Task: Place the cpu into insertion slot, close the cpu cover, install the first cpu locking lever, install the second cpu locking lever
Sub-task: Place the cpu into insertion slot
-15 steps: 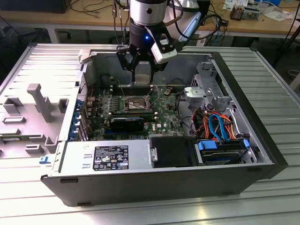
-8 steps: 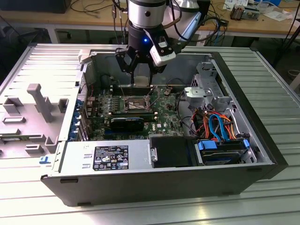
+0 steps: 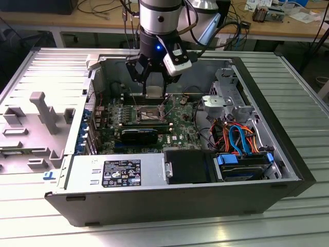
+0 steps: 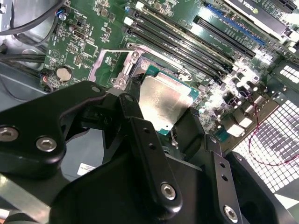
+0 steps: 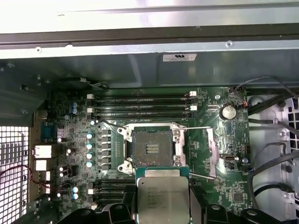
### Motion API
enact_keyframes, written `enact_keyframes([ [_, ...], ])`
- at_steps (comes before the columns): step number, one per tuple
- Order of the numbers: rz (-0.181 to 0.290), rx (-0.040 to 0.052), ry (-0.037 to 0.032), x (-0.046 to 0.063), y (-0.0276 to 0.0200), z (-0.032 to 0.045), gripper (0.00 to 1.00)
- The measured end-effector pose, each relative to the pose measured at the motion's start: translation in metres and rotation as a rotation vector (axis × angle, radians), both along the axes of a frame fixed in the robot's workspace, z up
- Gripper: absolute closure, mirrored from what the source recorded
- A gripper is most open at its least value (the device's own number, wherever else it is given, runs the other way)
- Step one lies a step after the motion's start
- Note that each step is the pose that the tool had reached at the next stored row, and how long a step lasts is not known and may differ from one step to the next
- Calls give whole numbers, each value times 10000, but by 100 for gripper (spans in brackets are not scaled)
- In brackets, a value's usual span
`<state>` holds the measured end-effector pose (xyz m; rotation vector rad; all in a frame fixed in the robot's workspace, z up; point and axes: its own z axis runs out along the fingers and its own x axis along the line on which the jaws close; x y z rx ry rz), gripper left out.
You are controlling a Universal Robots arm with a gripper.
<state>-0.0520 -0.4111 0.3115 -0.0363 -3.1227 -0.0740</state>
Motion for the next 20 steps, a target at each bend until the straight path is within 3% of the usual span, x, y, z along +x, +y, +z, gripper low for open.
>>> enact_keyframes([
  [20, 1, -26, 1, -16, -106, -118, 46],
])
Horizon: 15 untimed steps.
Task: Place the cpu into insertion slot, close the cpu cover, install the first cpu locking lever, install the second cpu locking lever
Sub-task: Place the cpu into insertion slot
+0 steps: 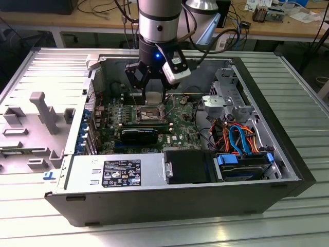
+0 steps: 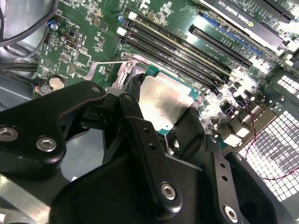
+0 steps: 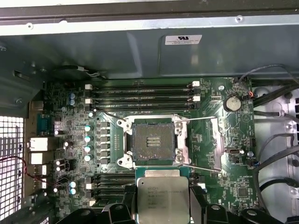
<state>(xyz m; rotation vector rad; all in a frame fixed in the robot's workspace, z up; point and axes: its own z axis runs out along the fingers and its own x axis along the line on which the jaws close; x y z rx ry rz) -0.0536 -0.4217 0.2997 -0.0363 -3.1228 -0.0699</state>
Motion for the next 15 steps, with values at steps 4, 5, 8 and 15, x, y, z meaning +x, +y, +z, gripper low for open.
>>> enact_keyframes([
  [4, 1, -3, 1, 0, -4, -4, 46],
  [5, 1, -3, 1, 0, -4, -4, 46],
  [8, 0, -2, 0, 0, -4, -5, 46],
  [15, -414, -2, 0, 1, -3, -6, 46],
])
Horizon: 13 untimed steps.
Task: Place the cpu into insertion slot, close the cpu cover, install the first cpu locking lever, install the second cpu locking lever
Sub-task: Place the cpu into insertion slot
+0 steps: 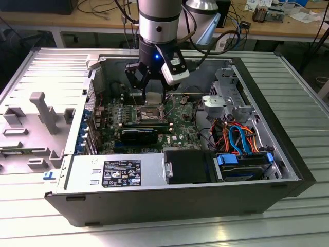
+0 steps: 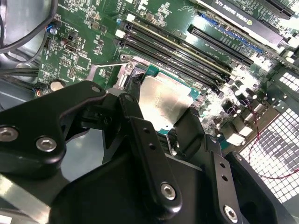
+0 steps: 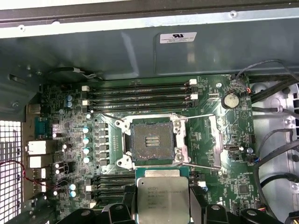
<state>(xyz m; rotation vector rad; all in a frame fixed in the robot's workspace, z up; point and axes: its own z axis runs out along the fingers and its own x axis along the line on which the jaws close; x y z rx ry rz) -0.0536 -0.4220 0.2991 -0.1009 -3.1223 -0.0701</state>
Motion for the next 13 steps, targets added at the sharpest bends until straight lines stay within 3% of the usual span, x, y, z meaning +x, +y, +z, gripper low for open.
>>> enact_keyframes([
  [13, -637, -1, 0, 0, 0, -3, 46],
])
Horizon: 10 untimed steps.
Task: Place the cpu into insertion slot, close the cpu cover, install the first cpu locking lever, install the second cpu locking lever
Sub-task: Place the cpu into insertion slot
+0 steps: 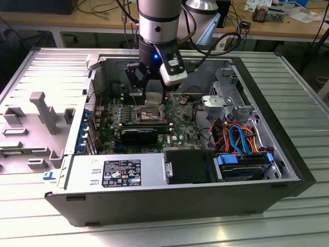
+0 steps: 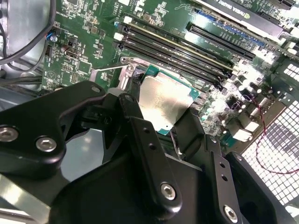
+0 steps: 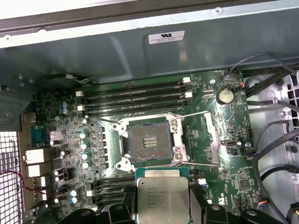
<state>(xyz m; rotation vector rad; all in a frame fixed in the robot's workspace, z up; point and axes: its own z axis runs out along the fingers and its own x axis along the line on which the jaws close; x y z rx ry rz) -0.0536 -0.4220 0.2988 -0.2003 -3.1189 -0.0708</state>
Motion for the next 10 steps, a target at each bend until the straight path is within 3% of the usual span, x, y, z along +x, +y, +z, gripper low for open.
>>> enact_keyframes([
  [10, -408, -2, 0, 0, 0, -4, 46],
])
